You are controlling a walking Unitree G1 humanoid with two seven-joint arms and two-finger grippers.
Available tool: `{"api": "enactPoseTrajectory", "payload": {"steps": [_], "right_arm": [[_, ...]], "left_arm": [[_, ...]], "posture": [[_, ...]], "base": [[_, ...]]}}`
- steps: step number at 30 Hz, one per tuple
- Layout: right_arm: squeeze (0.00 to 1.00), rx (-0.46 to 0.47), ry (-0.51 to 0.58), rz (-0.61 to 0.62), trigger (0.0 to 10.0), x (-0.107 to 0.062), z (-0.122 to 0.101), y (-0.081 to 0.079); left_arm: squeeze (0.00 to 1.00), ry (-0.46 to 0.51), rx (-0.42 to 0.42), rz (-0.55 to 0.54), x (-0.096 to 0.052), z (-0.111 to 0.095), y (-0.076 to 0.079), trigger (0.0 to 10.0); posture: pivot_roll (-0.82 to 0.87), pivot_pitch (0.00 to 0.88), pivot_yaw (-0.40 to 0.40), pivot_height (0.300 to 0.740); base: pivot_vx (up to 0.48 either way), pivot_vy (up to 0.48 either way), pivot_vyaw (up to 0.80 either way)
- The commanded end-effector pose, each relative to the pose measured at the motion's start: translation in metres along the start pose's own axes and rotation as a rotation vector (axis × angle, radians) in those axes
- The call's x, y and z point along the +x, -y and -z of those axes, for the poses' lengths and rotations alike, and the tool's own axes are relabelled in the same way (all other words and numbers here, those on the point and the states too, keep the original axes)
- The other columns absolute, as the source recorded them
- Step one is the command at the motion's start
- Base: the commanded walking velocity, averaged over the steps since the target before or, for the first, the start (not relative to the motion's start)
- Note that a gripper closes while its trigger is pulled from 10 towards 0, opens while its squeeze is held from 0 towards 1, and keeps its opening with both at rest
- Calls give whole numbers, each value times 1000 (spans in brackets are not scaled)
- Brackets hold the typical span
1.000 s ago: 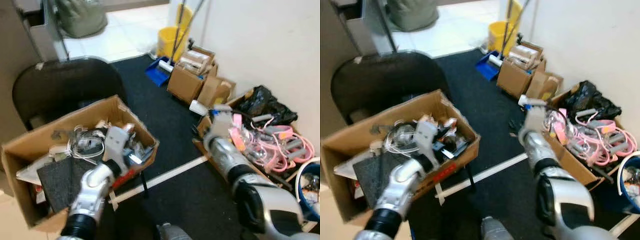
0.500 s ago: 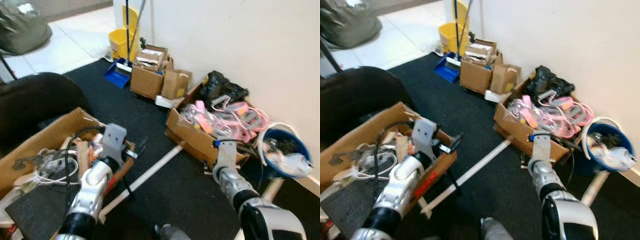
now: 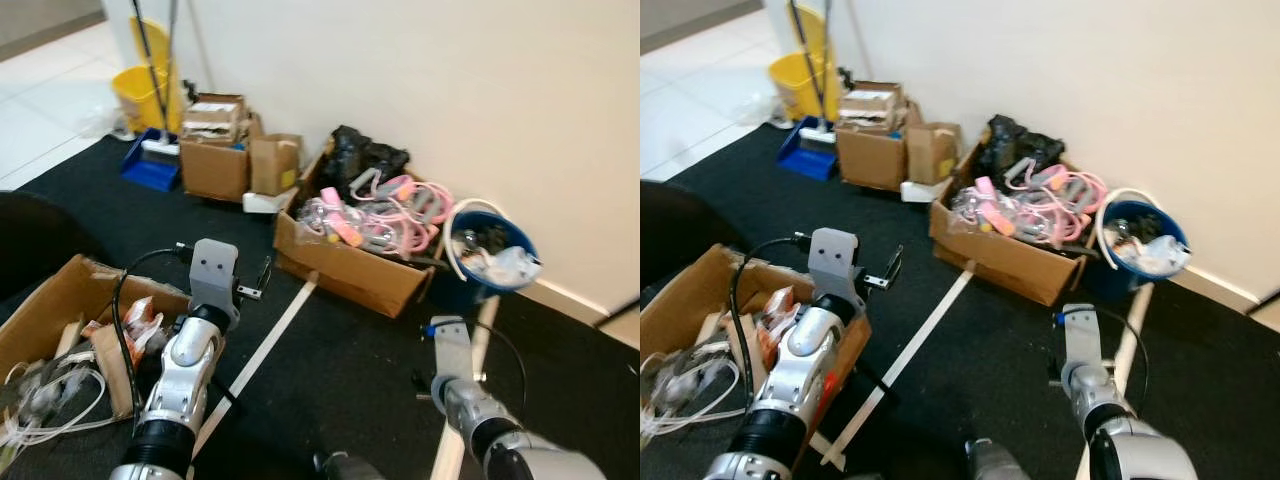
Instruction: Picking trash to rubbish bin
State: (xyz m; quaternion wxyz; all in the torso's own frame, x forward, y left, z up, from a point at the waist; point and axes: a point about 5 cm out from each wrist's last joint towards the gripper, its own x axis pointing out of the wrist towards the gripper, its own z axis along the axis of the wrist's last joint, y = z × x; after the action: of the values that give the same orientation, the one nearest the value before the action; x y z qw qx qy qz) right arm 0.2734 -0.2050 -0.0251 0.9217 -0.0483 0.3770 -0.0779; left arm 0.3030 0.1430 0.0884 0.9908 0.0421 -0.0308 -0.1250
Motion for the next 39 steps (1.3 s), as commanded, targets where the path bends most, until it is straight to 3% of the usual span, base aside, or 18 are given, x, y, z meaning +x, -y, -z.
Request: {"api": "enactPoseTrajectory", "payload": {"steps": [1, 5, 9, 13, 16, 19, 26, 31, 39], "right_arm": [[0, 21, -8, 6, 10000, 0, 3, 1], [0, 28, 68, -3, 10000, 1, -23, -1], [0, -22, 151, -52, 10000, 1, -49, -16], [0, -43, 195, -90, 10000, -1, -60, -28], [0, -89, 230, -155, 10000, -4, -65, -47], [0, -175, 237, -244, 10000, -8, -61, -72], [0, -212, 266, -312, 10000, -12, -65, -88], [0, -234, 272, -328, 10000, -13, -65, -92], [0, -167, 341, -409, 10000, -22, -84, -113]], "left_arm": [[0, -25, 3, -12, -4, 6, 1, 10000], [0, -33, 8, -30, -8, 9, 2, 10000], [0, -35, 8, -46, -11, 10, -2, 10000], [0, -34, -4, -52, -16, 12, -4, 10000], [0, -36, -50, -51, -19, 15, -4, 10000], [0, -39, -87, -61, -11, 15, -5, 10000], [0, -30, -101, -75, 0, 8, -6, 10000], [0, -39, -114, -93, -1, 11, -8, 10000], [0, -91, -90, -50, -4, 21, -6, 10000]], "posture": [[69, 127, -39, 740], [76, 136, -45, 740], [77, 148, -45, 740], [77, 154, -44, 740], [79, 136, -51, 740], [70, 120, -53, 740], [85, 62, -74, 740], [93, 37, -62, 740], [102, 4, -42, 740]], "base": [[0, 0, -800], [0, 0, -800], [0, 0, -800], [0, 0, -800], [0, 0, -800], [0, 0, -800], [0, 0, -800], [0, 0, -800], [0, -326, -84]]}}
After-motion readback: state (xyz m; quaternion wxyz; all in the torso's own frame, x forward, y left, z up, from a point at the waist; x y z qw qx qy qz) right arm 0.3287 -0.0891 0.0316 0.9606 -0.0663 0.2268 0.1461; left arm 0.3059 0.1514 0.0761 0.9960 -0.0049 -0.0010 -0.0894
